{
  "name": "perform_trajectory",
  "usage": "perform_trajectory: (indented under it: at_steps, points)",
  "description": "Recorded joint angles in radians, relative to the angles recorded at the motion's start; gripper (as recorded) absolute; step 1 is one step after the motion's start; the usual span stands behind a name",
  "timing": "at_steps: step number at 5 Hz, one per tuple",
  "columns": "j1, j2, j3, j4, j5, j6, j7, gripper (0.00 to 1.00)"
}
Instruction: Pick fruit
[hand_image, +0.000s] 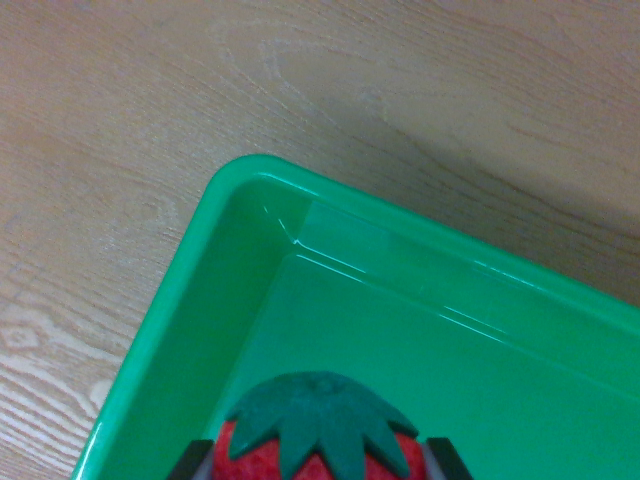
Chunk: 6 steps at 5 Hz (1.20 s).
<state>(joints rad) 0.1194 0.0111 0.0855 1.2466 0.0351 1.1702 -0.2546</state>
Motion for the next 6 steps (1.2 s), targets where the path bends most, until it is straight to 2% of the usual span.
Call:
perform_trajectory:
  at_steps: [1,3,6]
  points:
    - [-0.0003,-0.009,0.000,0.009,0.0006,0.018,0.000,1.00]
    - [-0.0006,-0.015,0.000,0.014,0.0009,0.029,0.000,1.00]
    - [-0.0006,-0.016,0.000,0.015,0.0010,0.031,0.000,1.00]
